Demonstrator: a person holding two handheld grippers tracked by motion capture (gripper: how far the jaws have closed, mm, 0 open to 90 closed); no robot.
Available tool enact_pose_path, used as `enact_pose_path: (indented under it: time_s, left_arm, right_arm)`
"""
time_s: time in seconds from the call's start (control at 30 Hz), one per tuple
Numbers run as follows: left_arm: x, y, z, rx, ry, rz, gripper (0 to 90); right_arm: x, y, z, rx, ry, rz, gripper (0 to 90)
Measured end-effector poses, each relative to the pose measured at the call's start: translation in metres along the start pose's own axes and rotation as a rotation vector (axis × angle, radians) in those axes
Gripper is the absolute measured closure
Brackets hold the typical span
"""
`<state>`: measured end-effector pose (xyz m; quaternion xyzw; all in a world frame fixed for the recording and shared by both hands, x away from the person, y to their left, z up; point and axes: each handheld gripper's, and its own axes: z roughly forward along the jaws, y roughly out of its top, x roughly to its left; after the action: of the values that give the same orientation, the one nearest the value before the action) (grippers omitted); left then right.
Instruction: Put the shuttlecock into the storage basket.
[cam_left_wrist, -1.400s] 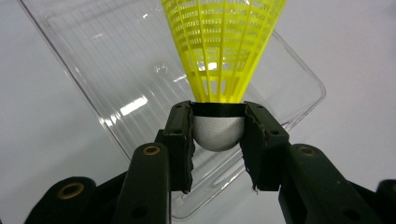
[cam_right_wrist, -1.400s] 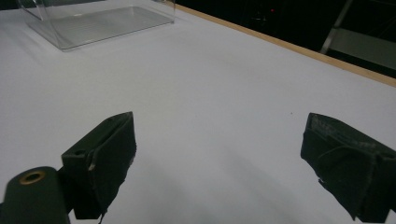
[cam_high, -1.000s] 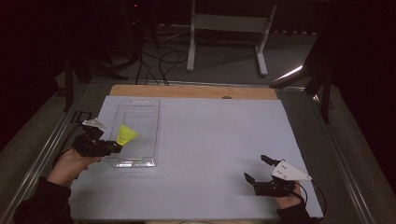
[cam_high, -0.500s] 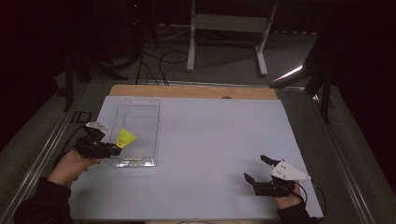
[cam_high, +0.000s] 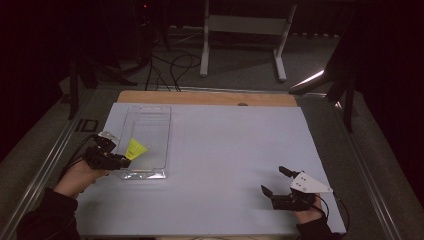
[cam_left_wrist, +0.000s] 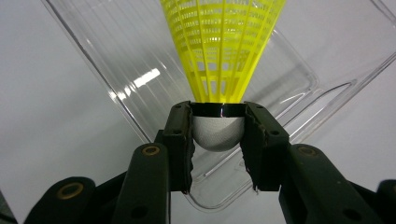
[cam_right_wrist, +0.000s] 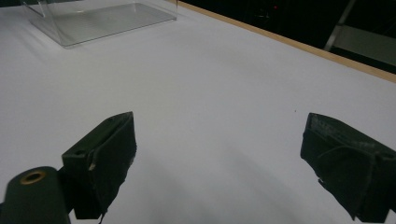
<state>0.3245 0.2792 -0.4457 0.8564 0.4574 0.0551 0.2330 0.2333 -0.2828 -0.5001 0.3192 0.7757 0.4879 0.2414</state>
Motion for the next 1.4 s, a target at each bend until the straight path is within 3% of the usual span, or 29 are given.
enact_pose_path:
  time_s: [0.13, 0.3, 0.47, 0.8, 1.0, 1.07, 1.23, 1.4]
  left_arm:
    - [-0.002, 0.002, -0.001, 0.001, 0.015, 0.01, 65.3]
    - [0.0, 0.005, -0.008, -0.037, 0.008, -0.018, 63.3]
    - [-0.003, 0.007, -0.012, -0.033, 0.003, 0.004, 57.5]
    - [-0.012, 0.012, -0.019, -0.041, 0.003, 0.012, 24.6]
    - [-0.016, 0.012, -0.021, -0.049, 0.009, 0.012, 15.1]
    - [-0.016, 0.012, -0.022, -0.056, -0.027, 0.008, 11.6]
    - [-0.016, 0.012, -0.024, -0.061, -0.048, 0.014, 1.1]
    - [-0.018, 0.012, -0.022, -0.039, -0.048, 0.035, 0.1]
  right_arm:
    - [0.0, 0.0, 0.0, 0.0, -0.001, -0.001, 10.2]
    - [0.0, 0.0, 0.0, 0.0, -0.001, -0.001, 10.2]
    - [0.0, 0.0, -0.001, 0.0, -0.003, 0.0, 10.2]
    - [0.0, 0.0, -0.001, 0.001, -0.002, -0.002, 10.2]
    - [0.0, 0.0, -0.001, 0.001, -0.001, -0.001, 10.2]
    - [0.0, 0.0, -0.001, 0.001, -0.001, -0.002, 10.2]
    - [0.0, 0.0, -0.001, 0.001, -0.002, -0.002, 10.2]
    - [0.0, 0.0, 0.0, 0.002, -0.001, -0.002, 10.2]
